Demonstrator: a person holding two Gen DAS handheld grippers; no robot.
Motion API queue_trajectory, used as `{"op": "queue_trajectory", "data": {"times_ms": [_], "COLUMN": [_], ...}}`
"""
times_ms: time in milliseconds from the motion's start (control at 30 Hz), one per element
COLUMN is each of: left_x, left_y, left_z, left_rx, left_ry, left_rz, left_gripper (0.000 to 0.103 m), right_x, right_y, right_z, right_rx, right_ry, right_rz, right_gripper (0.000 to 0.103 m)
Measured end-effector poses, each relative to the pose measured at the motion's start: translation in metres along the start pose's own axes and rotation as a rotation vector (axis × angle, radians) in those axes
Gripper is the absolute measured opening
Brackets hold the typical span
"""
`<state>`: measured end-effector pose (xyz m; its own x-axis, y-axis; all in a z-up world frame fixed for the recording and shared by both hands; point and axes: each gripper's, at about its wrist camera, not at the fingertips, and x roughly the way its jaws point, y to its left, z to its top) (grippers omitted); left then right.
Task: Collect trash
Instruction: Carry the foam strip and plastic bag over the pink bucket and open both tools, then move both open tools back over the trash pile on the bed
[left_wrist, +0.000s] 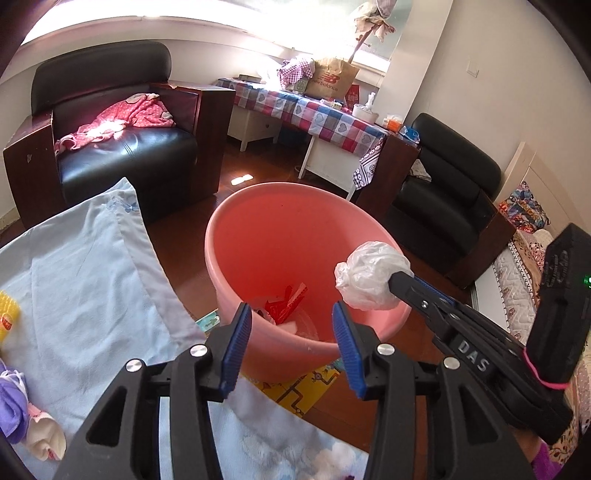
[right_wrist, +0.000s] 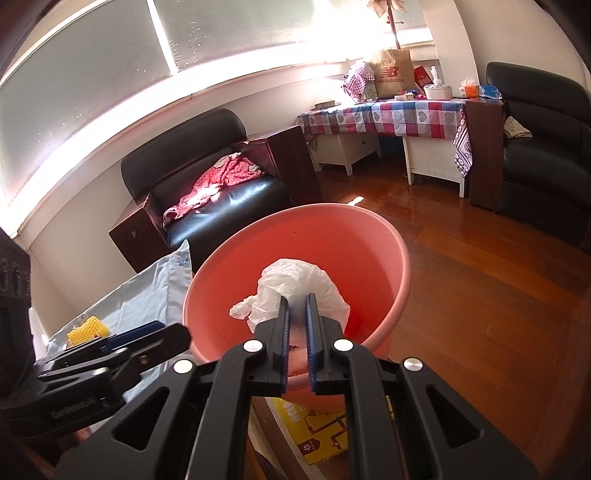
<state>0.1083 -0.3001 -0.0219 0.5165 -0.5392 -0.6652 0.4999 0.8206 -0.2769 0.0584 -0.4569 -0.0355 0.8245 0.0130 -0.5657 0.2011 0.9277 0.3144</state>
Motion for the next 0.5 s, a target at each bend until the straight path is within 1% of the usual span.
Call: {"op": "queue_trajectory", "data": {"times_ms": [133,200,267,333,500], "left_x": [-0.019,-0.028,-0.037,-0.045,-0.063], "left_y": [0.000,0.000,0.000,0.000,-0.002], "left_z": [-0.006,-0.009,-0.011,-0.013,-0.021], "left_rx": [-0.011,-0.017,-0.022,-0.024,-0.016], "left_ry": [-0.023,-0.035,-0.046,-0.055,-0.073], "left_rz": [-0.007,-0.012,-0.018,-0.022,-0.025], "left_gripper": [0.045,0.045,0.045,0.045,0.045], "right_x": [0.004,0.007,0.008,0.007,-0.001], "right_y": [-0.001,-0.002,-0.003,-0.004,0.001], "right_z": [0.000,0.000,0.001,0.000,0.000], "right_rx": [0.012,0.026,0.040,0.043,0.027], "right_ry": [0.013,0.032,0.030,0.026,0.019], "right_rz": [-0.005,-0.003,-0.012,-0.017,-0.017], "right_gripper": [0.009,0.013,0.023,0.030,0.031]}}
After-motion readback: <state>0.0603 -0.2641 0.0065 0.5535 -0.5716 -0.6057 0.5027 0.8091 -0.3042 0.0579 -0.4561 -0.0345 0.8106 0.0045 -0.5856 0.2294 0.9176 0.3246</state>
